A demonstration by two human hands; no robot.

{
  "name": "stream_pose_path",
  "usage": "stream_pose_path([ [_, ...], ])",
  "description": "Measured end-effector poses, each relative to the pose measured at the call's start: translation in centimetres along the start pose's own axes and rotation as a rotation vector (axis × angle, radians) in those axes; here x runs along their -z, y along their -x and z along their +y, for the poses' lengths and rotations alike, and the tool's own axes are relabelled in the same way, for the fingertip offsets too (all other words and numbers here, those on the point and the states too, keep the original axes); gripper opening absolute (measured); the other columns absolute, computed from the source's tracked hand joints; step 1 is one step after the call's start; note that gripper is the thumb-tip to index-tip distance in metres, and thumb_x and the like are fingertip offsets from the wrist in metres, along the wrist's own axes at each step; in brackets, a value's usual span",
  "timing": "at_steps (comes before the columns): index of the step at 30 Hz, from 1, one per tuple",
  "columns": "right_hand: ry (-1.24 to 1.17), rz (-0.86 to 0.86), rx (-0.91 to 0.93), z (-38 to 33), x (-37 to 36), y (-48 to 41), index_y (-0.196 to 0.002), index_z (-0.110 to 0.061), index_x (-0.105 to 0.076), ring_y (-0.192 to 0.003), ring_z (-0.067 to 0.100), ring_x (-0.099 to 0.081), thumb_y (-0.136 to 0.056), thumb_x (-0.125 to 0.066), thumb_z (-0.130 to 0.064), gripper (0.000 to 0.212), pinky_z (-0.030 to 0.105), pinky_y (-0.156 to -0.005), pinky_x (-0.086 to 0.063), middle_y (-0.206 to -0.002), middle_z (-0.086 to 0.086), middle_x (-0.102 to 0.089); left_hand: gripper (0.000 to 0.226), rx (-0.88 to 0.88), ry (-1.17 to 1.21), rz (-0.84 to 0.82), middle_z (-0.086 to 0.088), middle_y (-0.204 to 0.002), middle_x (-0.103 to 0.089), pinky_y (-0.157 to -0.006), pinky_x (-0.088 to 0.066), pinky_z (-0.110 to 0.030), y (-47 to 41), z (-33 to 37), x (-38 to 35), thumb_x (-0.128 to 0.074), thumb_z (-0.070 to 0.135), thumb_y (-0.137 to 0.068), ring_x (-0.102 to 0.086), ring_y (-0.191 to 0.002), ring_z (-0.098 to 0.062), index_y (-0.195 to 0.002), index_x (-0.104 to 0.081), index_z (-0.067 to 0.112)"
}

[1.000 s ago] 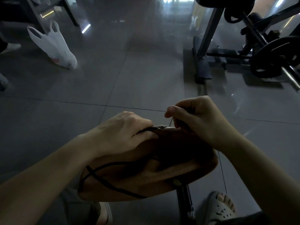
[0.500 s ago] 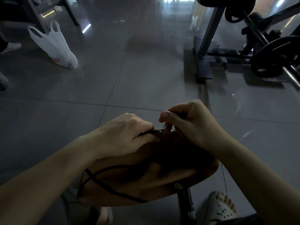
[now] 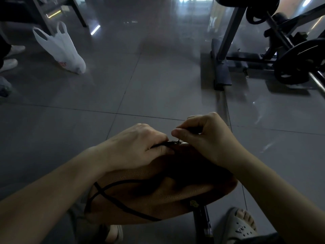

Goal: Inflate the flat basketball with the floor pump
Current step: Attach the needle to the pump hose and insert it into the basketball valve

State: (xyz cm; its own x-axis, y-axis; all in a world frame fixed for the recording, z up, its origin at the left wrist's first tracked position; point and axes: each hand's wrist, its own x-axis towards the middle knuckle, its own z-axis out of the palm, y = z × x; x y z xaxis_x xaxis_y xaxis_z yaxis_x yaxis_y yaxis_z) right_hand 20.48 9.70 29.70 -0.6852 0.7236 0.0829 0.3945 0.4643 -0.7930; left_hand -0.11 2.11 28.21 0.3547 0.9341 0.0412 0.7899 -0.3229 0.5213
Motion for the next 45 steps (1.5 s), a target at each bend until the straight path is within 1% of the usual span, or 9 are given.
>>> stream_pose_path([
  [5,-0.078,0.034,-0.019,0.1,-0.3,0.2,-0.091,-0.020,-0.074,-0.079,0.000,-0.069,-0.085,-0.074,-0.026,0.008,0.016,-0.075,-0.055,-0.084,-0.011,-0.073,0.040,0.022,-0.008,-0.006,0.008,-0.060,-0.058,-0.059,-0.044,-0.031,-0.1,-0.1,-0.3,-0.051,0.049,-0.097,-0.058,-0.058,-0.013,-0.074,-0.063,0.020],
  [12,-0.093,-0.036,0.025,0.6,0.4,0.6,-0.102,-0.016,-0.075,-0.085,0.001,-0.071,-0.093,-0.065,-0.015,0.013,0.017,-0.079,-0.055,-0.090,-0.011,-0.074,0.040,0.040,-0.018,-0.013,0.008,-0.058,-0.053,-0.056,-0.035,-0.018,0.1,-0.2,-0.1,-0.045,0.050,-0.094,-0.054,-0.057,-0.011,-0.070,-0.057,0.020],
  [20,0.093,0.005,0.086,1.3,-0.6,1.3,-0.094,-0.025,-0.070,-0.081,-0.002,-0.066,-0.093,-0.061,-0.026,0.009,0.023,-0.075,-0.055,-0.084,-0.018,-0.068,0.030,0.034,-0.035,-0.018,0.012,-0.066,-0.057,-0.062,-0.039,-0.019,0.5,0.0,-1.0,-0.051,0.041,-0.098,-0.056,-0.064,-0.008,-0.081,-0.062,0.019],
  [28,0.122,0.050,0.135,1.5,-2.0,1.7,-0.086,-0.018,-0.069,-0.072,0.004,-0.064,-0.092,-0.061,-0.031,0.016,0.029,-0.066,-0.053,-0.077,-0.012,-0.066,0.033,0.054,0.021,-0.019,0.011,-0.057,-0.053,-0.058,-0.037,-0.012,1.0,0.3,-1.0,-0.057,0.036,-0.096,-0.056,-0.055,-0.009,-0.070,-0.060,0.016],
  [32,0.164,0.041,0.163,1.7,-2.2,1.8,-0.087,-0.019,-0.069,-0.072,0.002,-0.062,-0.093,-0.062,-0.029,0.014,0.025,-0.066,-0.052,-0.077,-0.014,-0.066,0.018,0.123,0.071,-0.046,0.011,-0.071,-0.063,-0.063,-0.043,-0.016,1.2,0.0,-1.7,-0.060,0.028,-0.100,-0.062,-0.067,-0.005,-0.089,-0.068,0.016],
  [34,0.171,0.061,0.159,1.9,-2.2,1.7,-0.087,-0.021,-0.068,-0.071,0.001,-0.062,-0.093,-0.061,-0.029,0.013,0.024,-0.065,-0.052,-0.077,-0.015,-0.065,0.017,0.140,0.064,-0.064,0.010,-0.082,-0.067,-0.069,-0.050,-0.026,1.1,-0.1,-1.9,-0.058,0.030,-0.100,-0.064,-0.074,-0.005,-0.101,-0.068,0.016],
  [38,0.143,0.031,0.123,1.9,-2.2,1.8,-0.090,-0.025,-0.067,-0.075,-0.002,-0.062,-0.092,-0.058,-0.035,0.013,0.012,-0.068,-0.050,-0.077,-0.019,-0.062,0.045,0.157,0.049,-0.094,0.020,-0.090,-0.066,-0.077,-0.049,-0.017,0.7,0.5,-1.8,-0.068,0.056,-0.088,-0.061,-0.081,0.006,-0.122,-0.065,0.027],
  [42,0.124,-0.020,0.092,2.1,-2.7,2.2,-0.091,-0.028,-0.066,-0.077,-0.002,-0.062,-0.093,-0.060,-0.030,0.007,0.012,-0.072,-0.049,-0.079,-0.019,-0.064,0.028,0.110,-0.084,-0.072,0.023,-0.070,-0.055,-0.066,-0.038,-0.013,0.9,0.5,-2.0,-0.065,0.048,-0.092,-0.051,-0.063,0.008,-0.107,-0.070,0.025],
  [45,0.126,-0.029,0.081,2.3,-2.6,2.2,-0.093,-0.028,-0.067,-0.079,-0.002,-0.063,-0.095,-0.061,-0.024,0.007,0.017,-0.076,-0.052,-0.082,-0.019,-0.066,0.022,0.112,-0.094,-0.053,0.019,-0.074,-0.062,-0.070,-0.042,-0.019,1.2,0.4,-2.3,-0.058,0.043,-0.093,-0.056,-0.068,0.003,-0.103,-0.069,0.027],
])
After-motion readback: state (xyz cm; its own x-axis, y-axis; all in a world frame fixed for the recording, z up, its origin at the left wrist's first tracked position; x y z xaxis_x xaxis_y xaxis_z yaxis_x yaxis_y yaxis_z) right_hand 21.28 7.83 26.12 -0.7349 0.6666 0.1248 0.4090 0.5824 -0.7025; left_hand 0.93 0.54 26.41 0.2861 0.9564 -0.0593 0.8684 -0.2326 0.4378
